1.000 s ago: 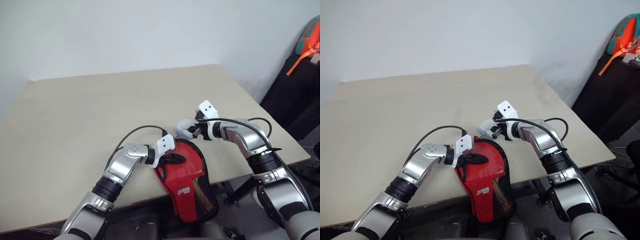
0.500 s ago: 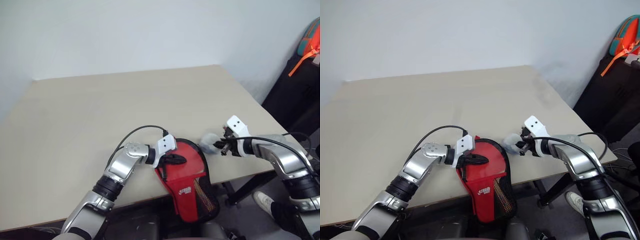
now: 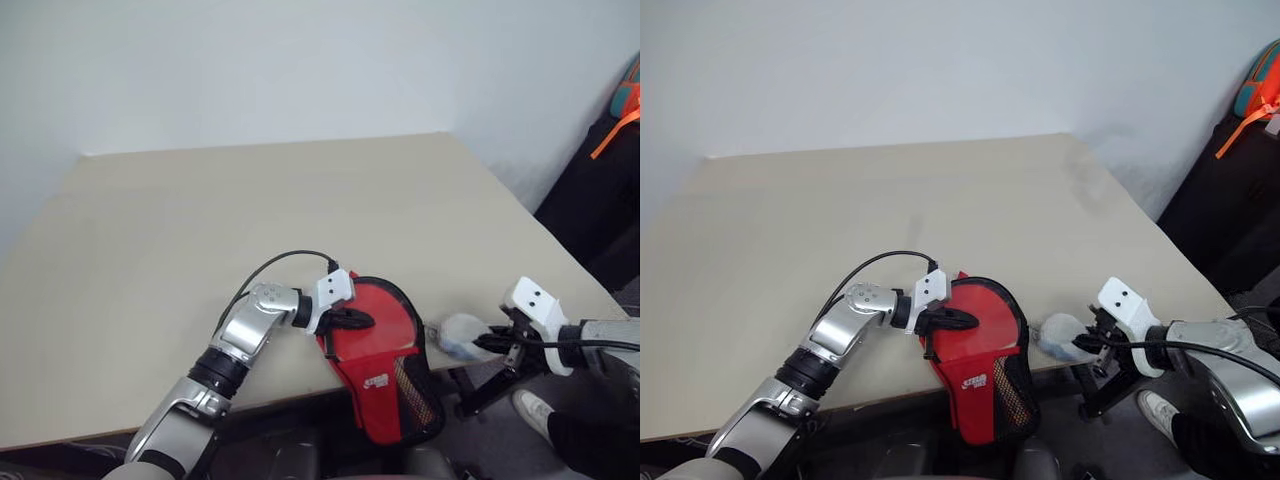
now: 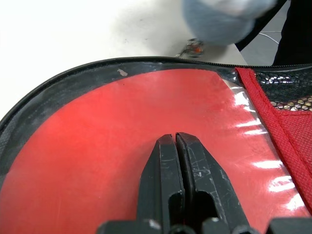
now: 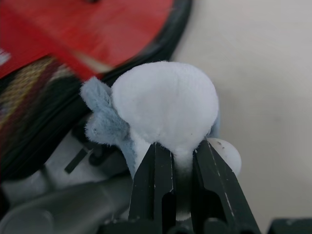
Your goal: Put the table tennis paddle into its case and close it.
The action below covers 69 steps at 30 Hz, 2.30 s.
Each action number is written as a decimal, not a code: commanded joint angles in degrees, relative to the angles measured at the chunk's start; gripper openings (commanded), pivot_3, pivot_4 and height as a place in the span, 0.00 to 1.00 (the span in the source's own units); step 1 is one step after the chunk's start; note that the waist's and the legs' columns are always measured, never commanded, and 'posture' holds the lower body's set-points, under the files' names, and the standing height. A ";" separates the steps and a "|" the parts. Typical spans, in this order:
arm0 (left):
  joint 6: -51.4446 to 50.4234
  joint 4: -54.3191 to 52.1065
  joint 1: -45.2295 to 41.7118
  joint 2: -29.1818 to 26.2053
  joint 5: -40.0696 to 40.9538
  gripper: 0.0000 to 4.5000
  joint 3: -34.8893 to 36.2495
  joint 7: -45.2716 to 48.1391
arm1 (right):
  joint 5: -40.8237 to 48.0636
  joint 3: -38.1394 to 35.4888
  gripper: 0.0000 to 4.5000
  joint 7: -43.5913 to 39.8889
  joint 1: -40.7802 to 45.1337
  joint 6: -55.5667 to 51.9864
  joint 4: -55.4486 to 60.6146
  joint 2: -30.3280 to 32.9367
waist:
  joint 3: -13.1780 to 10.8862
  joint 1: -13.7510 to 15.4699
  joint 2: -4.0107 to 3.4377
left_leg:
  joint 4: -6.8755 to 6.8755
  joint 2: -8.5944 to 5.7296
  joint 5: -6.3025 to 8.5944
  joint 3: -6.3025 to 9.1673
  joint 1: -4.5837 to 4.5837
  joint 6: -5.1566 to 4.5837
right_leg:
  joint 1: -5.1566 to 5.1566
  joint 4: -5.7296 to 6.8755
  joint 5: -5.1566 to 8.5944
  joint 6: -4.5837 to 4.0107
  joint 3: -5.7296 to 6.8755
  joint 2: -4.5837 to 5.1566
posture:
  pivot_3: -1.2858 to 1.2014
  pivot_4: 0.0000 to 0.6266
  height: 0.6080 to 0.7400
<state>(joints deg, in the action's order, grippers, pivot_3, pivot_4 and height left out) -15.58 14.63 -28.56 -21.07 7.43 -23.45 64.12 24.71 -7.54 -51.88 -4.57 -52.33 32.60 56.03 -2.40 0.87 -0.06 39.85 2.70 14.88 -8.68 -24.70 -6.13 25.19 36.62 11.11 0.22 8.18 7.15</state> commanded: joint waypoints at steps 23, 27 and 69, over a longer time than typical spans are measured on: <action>1.22 5.39 -2.52 1.17 -2.26 0.00 -0.70 0.21 | -4.97 -17.70 0.00 -28.93 -26.46 30.30 1.80 11.85 | -0.04 1.27 -0.15 | 0.06 -0.21 0.29 0.99 0.02 -0.26 | -0.92 -0.94 0.12 0.29 0.58 0.08 | 0.52 0.00 0.81; 1.44 5.67 -2.77 1.38 -2.28 0.00 -0.77 0.27 | -6.34 -17.54 0.00 -32.03 -25.51 36.16 -0.90 12.44 | -0.04 1.26 -0.16 | 0.10 -0.21 0.28 0.99 0.02 -0.27 | -0.93 -0.93 0.11 0.29 0.58 0.09 | 0.52 0.00 0.81; -17.46 -6.52 2.78 -20.77 13.37 0.99 31.90 -4.59 | 7.17 -0.85 1.00 0.43 21.01 12.77 -8.89 -6.78 | -0.34 -0.71 -0.02 | 0.08 -0.16 0.24 0.96 -0.02 0.42 | -0.75 -0.84 0.18 0.36 0.67 -0.08 | 0.52 0.00 0.81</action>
<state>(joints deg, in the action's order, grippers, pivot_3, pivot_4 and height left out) -33.34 7.04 -25.46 -40.71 20.13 5.39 60.68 32.41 -8.04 -54.46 14.11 -39.22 23.65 50.13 -2.74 0.16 -0.08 39.95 2.55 15.11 -7.75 -24.71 -5.71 24.44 35.79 11.29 0.58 8.82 7.07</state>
